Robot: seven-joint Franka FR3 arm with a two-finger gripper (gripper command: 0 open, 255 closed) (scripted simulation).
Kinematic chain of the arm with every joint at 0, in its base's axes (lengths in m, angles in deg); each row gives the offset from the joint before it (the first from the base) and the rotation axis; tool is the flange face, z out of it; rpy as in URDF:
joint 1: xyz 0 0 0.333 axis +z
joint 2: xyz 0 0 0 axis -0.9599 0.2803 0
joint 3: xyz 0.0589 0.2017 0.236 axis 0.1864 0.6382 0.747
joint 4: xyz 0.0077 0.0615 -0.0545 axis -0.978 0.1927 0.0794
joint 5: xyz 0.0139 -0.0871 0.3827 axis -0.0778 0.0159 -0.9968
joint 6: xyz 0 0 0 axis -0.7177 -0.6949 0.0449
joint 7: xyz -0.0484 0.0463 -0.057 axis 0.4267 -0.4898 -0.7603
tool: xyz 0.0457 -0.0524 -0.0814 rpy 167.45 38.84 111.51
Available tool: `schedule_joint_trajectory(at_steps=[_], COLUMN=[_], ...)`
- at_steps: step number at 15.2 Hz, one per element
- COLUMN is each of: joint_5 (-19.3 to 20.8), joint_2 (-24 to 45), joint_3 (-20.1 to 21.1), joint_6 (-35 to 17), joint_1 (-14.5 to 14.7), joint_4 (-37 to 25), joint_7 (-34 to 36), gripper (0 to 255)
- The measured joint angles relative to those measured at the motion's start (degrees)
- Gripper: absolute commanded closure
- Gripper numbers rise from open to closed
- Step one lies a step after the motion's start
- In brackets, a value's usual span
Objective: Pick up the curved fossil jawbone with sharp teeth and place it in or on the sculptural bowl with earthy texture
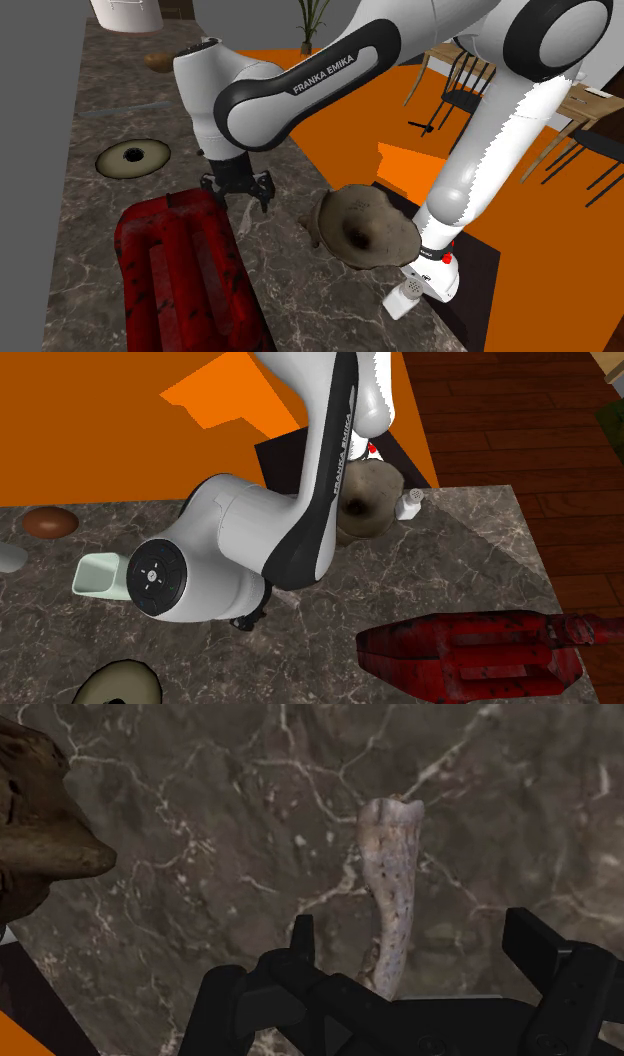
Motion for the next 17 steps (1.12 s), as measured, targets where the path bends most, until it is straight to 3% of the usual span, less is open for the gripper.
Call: schedule_joint_trajectory(at_steps=[2,3,17], joint_5=[0.0,0.0,-1.1], joint_2=[0.0,0.0,-1.5], joint_3=[0.0,0.0,0.1], joint_6=[0.0,0.0,2.2], joint_1=[0.0,0.0,-0.3], joint_4=[0.0,0.0,-1.1], joint_7=[0.0,0.0,-0.7], gripper=[0,255,255])
